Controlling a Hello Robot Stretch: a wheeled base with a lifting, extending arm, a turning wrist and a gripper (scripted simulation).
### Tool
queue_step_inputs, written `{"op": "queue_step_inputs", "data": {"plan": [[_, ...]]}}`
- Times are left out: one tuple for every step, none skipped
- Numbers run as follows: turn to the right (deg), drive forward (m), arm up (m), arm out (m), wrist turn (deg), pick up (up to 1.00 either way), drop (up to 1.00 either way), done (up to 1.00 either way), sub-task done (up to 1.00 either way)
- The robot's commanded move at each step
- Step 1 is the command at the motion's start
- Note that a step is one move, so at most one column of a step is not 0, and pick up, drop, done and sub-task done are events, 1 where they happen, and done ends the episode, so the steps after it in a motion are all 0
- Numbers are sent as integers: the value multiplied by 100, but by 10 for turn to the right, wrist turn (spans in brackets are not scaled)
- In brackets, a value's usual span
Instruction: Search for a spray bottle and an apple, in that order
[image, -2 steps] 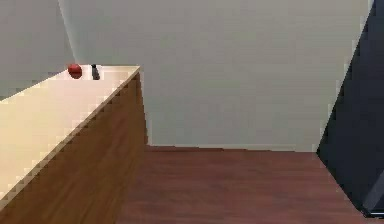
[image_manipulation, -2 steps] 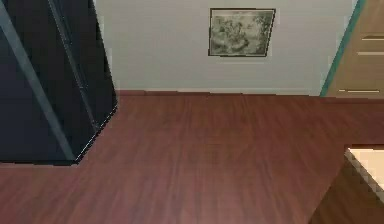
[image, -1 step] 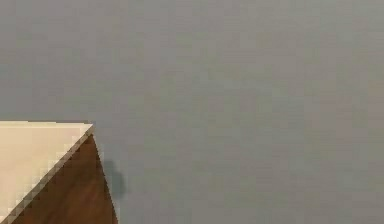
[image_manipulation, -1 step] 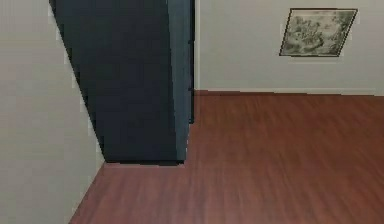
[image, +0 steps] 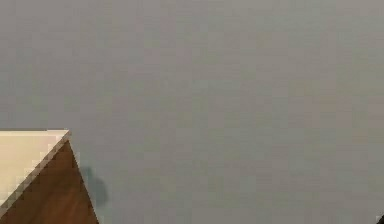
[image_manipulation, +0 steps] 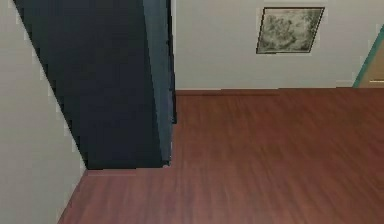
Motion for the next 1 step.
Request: {"op": "queue_step_inputs", "data": {"plan": [[0, 5, 0, 0, 0, 0, 0, 0, 0]]}}
